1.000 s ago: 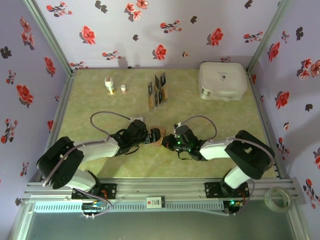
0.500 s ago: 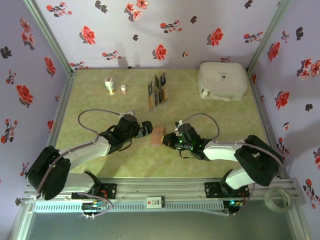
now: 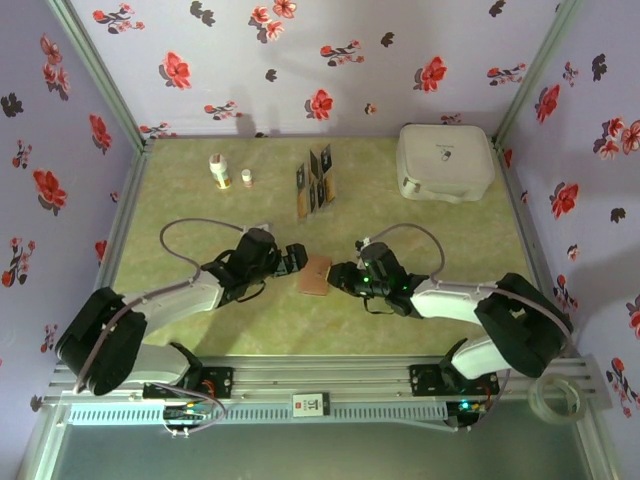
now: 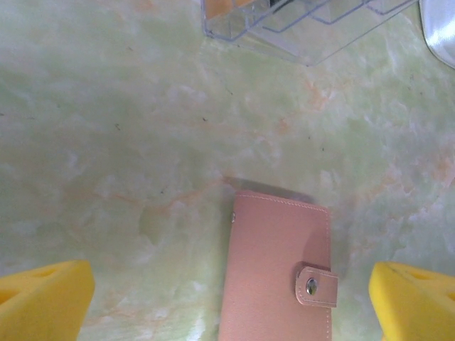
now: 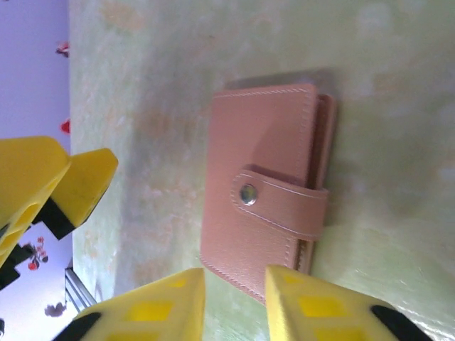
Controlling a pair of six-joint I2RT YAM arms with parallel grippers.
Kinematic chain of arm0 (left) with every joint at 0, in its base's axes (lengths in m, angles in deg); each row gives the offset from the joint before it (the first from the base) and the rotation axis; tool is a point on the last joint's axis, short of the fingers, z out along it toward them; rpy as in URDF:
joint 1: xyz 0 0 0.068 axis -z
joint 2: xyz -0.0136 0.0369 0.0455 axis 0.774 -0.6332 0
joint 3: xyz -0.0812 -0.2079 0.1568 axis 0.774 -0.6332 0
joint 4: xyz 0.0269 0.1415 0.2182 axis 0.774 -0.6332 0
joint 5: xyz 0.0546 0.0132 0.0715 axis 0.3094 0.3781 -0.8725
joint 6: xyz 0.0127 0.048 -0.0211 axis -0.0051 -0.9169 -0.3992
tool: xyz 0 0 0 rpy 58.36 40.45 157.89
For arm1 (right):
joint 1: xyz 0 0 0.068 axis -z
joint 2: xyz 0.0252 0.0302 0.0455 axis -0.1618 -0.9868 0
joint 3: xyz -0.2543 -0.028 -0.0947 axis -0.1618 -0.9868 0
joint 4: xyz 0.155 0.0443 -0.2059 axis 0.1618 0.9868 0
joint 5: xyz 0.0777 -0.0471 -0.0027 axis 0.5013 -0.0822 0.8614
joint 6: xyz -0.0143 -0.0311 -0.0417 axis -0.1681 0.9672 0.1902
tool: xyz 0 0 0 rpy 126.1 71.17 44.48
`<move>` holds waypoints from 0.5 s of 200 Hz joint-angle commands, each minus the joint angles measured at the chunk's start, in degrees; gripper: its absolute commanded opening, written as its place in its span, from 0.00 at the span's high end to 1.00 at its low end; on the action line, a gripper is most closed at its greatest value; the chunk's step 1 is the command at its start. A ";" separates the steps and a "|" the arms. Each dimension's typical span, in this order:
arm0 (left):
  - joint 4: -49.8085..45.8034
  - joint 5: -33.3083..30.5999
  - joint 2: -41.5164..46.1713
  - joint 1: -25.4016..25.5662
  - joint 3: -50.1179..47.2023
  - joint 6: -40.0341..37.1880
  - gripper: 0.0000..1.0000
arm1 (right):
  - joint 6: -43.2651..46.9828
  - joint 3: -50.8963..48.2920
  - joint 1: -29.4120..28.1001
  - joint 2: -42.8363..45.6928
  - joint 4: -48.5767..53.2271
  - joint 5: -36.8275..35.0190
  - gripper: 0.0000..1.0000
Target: Put the credit cards into the card holder
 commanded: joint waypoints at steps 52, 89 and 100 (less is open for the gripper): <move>7.57 3.98 -7.73 3.07 3.16 4.06 0.00 | -1.41 -1.29 -0.50 -5.25 -5.33 2.49 0.68; 6.88 5.08 -8.57 2.72 3.65 3.76 0.00 | -2.36 -1.51 -0.59 -7.97 -8.19 2.66 0.72; 6.87 6.35 -8.79 2.37 3.74 3.56 0.00 | -2.62 -1.52 -0.62 -8.69 -8.96 2.68 0.74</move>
